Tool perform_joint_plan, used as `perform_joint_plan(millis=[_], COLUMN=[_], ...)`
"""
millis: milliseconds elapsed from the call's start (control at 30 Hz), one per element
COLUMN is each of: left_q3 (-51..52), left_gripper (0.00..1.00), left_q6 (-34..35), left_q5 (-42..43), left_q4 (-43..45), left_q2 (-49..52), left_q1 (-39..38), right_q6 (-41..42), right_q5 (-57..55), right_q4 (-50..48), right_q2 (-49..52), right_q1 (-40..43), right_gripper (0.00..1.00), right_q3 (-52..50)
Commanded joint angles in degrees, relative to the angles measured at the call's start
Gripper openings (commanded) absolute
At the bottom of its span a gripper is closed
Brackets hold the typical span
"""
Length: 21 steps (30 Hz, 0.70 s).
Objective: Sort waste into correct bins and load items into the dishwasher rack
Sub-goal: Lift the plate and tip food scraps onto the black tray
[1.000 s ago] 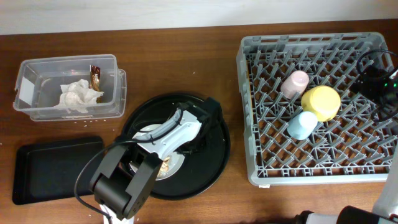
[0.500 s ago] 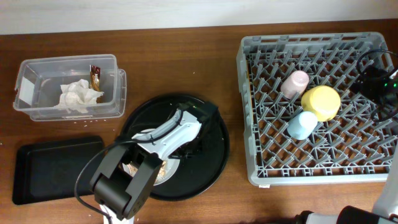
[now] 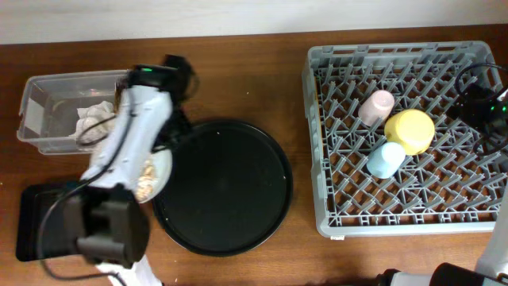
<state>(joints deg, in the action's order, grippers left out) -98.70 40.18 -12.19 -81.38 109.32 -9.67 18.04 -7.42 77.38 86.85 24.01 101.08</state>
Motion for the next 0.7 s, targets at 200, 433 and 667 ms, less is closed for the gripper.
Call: perform_joint_plan(millis=[200,433,667], left_q3=[-1.1,-1.1,0.9], left_gripper=[0.01,0.01,0.01], left_q6=[-5.2,-15.3,-22.0], left_q5=[16.4,35.5,50.5], left_q4=[6.2,5.7,5.5], left_q2=[-4.9,-4.9,-4.9], left_q1=[23.4,39.6,49.2], right_q6=[0.5,0.5,0.5], right_q5=[-0.3,-0.3,-0.3], right_q4=[0.0,0.0,0.0], right_q2=[0.4,0.4,0.4], right_q1=[0.1,0.1,0.1], right_gripper=[0.99,0.99,0.99], right_q3=[0.1,0.1,0.1])
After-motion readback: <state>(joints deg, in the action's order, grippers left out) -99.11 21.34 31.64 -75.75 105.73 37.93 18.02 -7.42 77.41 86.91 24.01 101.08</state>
